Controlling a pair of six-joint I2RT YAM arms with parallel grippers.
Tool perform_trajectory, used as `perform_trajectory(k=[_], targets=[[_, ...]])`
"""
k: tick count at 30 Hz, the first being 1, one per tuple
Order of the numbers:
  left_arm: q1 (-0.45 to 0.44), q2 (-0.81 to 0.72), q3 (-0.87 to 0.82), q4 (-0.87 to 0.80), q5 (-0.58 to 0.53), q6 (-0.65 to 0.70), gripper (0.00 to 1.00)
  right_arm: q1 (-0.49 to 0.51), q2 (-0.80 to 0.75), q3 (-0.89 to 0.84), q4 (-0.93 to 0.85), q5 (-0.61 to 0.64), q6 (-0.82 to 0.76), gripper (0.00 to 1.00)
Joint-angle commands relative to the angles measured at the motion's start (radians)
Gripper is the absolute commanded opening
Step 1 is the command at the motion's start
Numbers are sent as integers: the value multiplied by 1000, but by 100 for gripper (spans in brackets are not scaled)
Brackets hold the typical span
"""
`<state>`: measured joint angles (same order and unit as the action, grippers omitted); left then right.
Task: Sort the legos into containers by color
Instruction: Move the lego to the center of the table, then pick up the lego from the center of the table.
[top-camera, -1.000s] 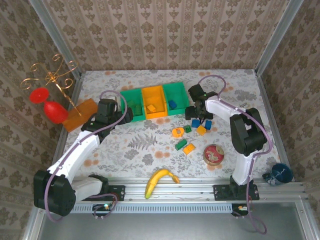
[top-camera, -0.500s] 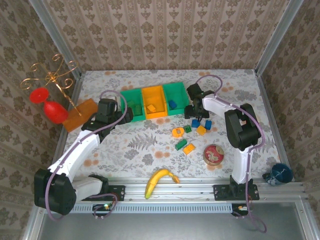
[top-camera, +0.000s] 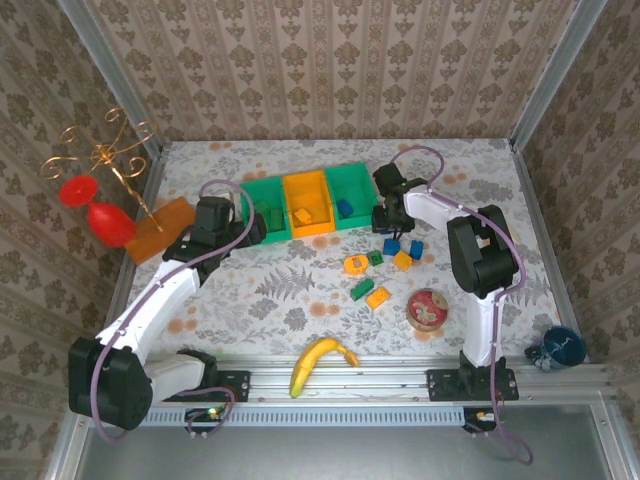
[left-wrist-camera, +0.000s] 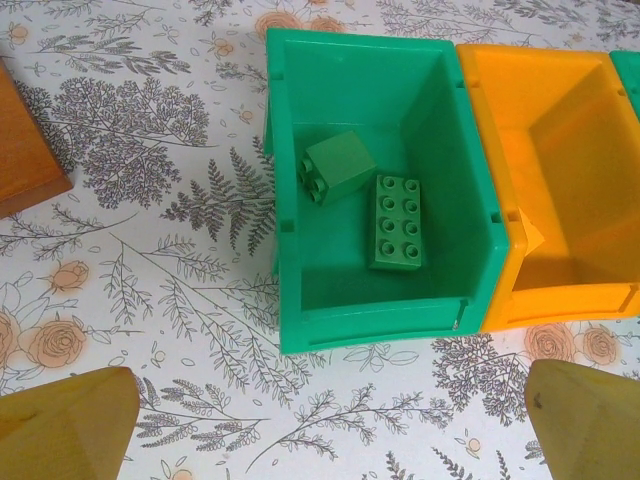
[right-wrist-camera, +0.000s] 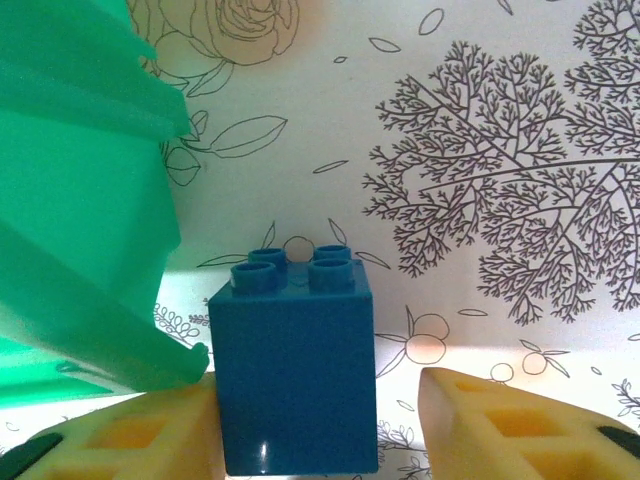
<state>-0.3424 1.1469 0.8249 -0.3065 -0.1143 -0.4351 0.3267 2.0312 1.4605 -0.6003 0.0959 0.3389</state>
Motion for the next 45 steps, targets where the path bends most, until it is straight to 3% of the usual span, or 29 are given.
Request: perform_trajectory(k=[1,17,27,35,45], targets=[[9,5,2,4,12,-23,100,-6,17,18,9,-17,-9,47],[9,1,-2,5,19,-27,100,-11,-7,-16,11,11,3,29],[11,-3,-4,5,14,-26,100,-31,-63,-103,7,46,53,27],[12,7,-4,11,21,-29,100,-65,-71,-131,13,36,76,29],[13,1,-5,8,16,-28,100,-74,-12,-64,-5,24,75,44]])
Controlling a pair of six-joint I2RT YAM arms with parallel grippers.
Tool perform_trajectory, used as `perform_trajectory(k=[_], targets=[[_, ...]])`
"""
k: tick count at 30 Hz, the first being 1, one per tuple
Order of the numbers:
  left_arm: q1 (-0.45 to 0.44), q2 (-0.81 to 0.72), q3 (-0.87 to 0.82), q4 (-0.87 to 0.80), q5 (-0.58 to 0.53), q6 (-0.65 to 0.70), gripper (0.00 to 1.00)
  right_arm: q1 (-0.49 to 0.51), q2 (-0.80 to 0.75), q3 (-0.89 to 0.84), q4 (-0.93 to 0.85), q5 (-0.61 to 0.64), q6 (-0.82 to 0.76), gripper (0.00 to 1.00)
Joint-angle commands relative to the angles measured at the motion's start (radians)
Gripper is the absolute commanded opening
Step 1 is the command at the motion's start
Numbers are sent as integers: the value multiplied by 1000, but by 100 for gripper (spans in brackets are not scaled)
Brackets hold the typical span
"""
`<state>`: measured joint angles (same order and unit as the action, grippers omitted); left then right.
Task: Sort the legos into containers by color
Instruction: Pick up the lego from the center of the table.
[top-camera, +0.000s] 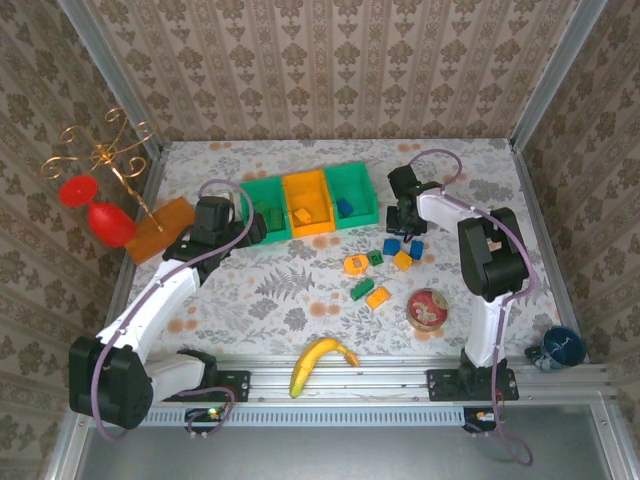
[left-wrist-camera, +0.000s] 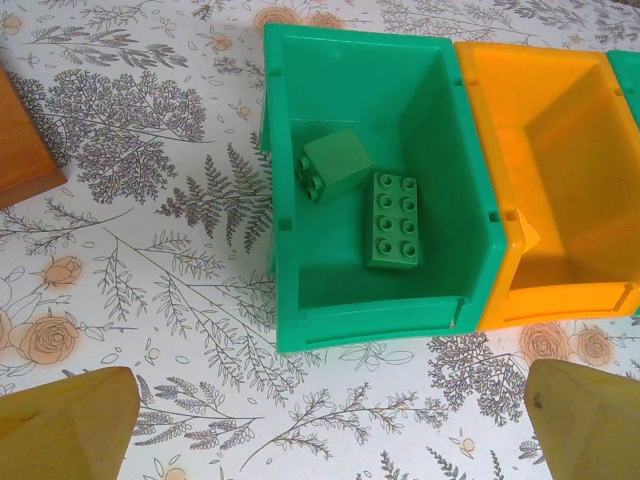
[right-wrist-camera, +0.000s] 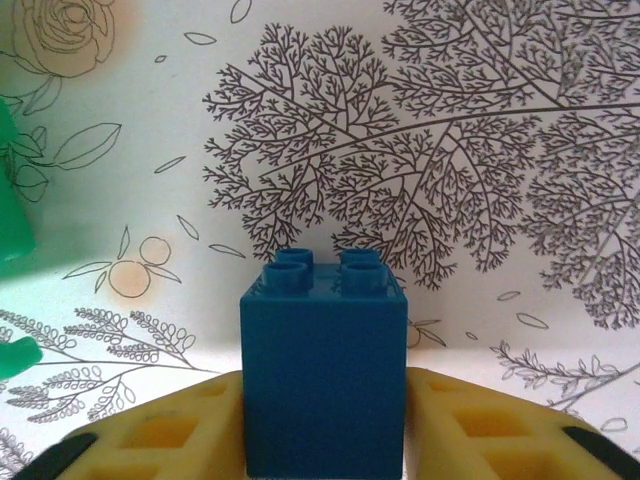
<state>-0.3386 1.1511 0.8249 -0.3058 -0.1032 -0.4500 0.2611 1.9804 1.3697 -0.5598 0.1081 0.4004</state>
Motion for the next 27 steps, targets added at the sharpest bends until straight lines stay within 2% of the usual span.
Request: perform_trajectory(k=[1,7,14,22,27], targets=[[8,-2,-4,7,5,-14,100,-9,47,37,-49,11,13,46],[8,-2,-3,8,5,-14,100,-14,96,92,-77,12,5,52],[10,1,0,7,5,-13,100,-22,124,116,-88,11,3,54],[9,1,0,7,5,-13,100,-27,117,112,-88,7,-3,41],[12,1,0,8,6,-13,100,-27,95,108,-88,5,-6,30]])
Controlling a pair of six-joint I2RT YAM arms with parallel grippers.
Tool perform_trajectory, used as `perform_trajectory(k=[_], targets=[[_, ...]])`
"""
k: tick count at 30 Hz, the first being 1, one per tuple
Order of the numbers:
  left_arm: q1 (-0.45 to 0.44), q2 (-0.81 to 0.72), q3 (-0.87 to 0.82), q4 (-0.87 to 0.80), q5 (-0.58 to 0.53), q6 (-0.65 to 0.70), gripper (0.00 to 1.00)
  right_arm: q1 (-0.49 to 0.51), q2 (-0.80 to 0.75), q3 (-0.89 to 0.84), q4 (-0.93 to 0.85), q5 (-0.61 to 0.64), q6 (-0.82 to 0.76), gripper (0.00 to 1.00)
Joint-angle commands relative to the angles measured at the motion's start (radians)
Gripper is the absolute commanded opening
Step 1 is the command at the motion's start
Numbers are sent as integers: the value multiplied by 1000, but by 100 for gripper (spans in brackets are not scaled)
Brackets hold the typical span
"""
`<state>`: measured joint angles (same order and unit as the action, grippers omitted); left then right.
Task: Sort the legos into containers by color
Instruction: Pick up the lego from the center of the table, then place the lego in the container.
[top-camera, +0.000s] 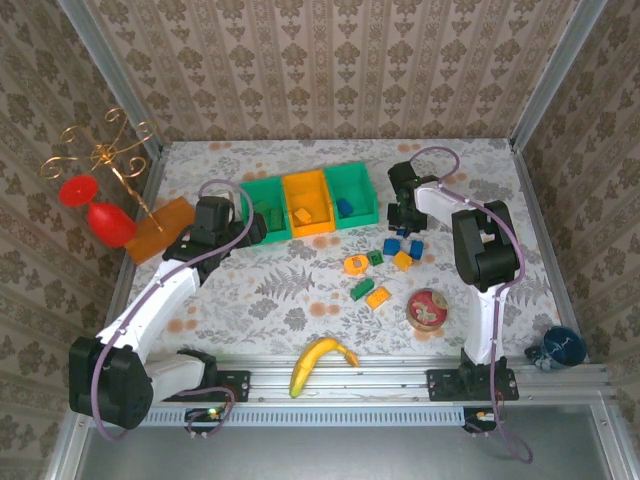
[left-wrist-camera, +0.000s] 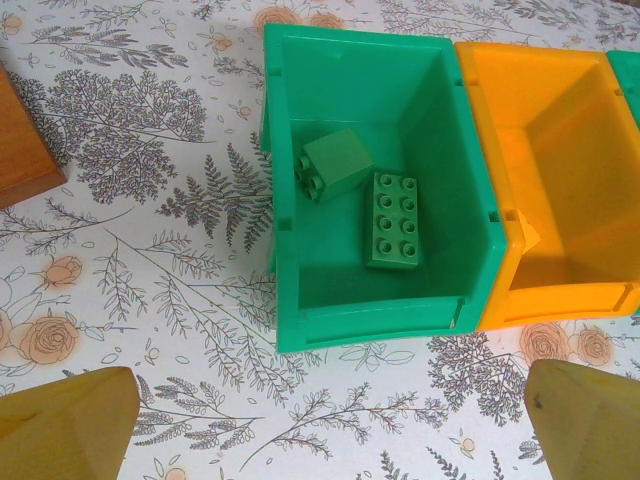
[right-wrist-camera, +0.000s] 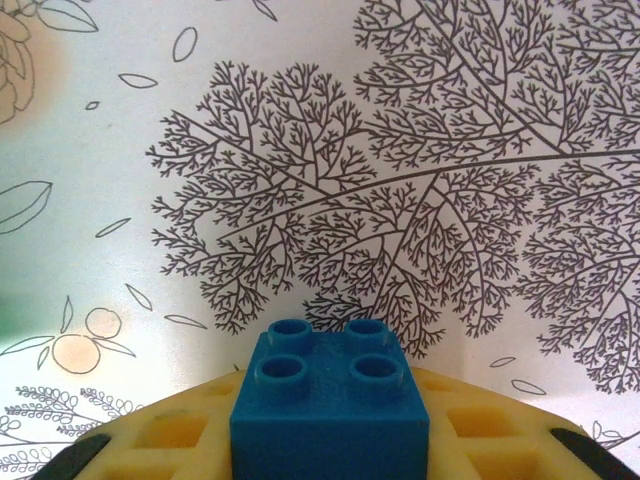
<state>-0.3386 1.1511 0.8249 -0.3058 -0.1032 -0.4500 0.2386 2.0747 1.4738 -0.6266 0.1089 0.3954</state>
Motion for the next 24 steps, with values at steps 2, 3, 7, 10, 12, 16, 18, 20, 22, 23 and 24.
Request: perform_trajectory(k=[2,3,7,10,12,16,18,20,22,23,24], targets=[[11,-1,-1,5,5,-13,100,-3,-23,0,-21,7,-1,27],[11,-1,-1,5,5,-11,100,-2,-40,-5,-21,8,-1,26],[13,-4,-8,9,3,-11,100,19,-128,-22,-4,22,-3,24],[13,-6,-9,9,6,-13,100,47,-189,-22,5,40,-11,24],[15,-8,-12,11,5,-13,100,73,-219,-15,14,53,-20,24],[14,-11,-15,12,5,-14,100,119,-238,13,32,66,-39,24],[16,-11,-16,12,8,-13,100,140,-228,39,41,66,-47,24],[16,-11,-17,13,9,-14,100,157,-205,71,41,67,-56,24],[16,-11,-17,13,11,-13,100,173,-170,114,32,70,-64,24],[15,-11,-17,13,12,-15,100,180,-150,139,26,70,-67,24],[16,-11,-17,13,13,-14,100,184,-128,163,20,72,-70,24]])
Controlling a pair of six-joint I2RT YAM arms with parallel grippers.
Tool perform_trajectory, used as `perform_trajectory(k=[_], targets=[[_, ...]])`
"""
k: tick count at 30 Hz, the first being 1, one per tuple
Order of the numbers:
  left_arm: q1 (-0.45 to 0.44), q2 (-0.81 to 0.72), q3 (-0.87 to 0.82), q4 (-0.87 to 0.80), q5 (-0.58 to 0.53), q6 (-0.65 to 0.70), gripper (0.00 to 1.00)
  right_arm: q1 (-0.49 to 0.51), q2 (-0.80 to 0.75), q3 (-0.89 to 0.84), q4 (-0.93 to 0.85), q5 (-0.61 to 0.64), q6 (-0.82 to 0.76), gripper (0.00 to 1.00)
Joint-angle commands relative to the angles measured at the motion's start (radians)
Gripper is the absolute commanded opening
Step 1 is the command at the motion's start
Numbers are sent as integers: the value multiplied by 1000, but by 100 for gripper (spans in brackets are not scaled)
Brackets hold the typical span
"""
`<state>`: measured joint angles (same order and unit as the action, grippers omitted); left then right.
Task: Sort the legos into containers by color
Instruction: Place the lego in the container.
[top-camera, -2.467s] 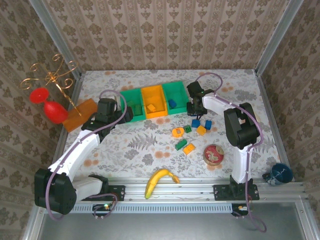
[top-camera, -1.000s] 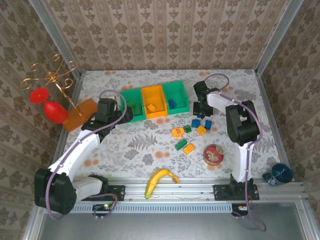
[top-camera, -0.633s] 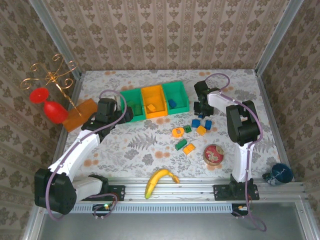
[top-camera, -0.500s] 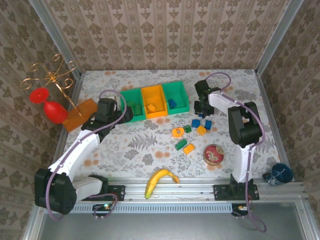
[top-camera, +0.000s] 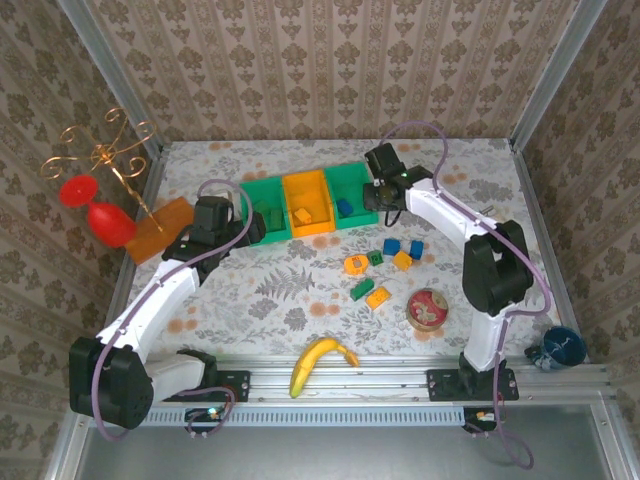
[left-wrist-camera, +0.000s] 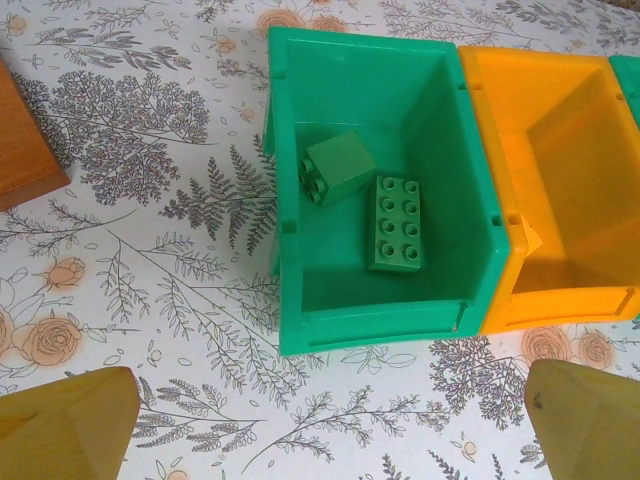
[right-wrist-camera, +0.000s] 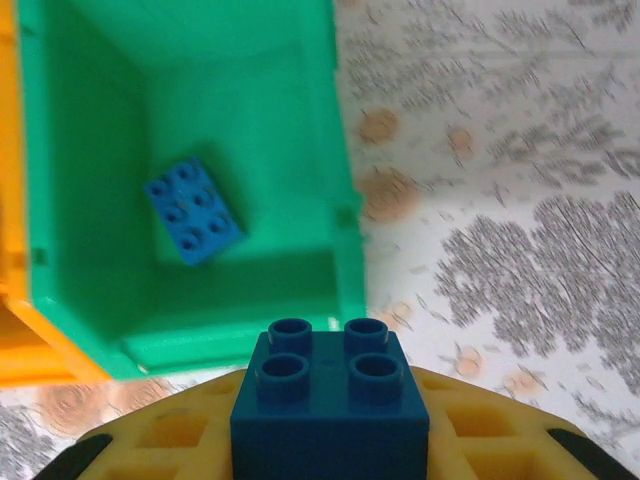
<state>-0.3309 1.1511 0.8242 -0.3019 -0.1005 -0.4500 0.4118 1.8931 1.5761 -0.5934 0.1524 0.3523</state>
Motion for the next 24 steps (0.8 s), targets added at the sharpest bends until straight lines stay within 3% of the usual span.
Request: perform_trajectory(k=[1,12,24], targets=[[9,-11,-16,10,10,-14,100,16,72,82,-18,29,-30,24],[12,-14,-20,7,9,-14,100,56,260,286,-68,56,-79,24],[13,-16,-22,8,11,-14,100,86,302,265,-80,98,-95,29]])
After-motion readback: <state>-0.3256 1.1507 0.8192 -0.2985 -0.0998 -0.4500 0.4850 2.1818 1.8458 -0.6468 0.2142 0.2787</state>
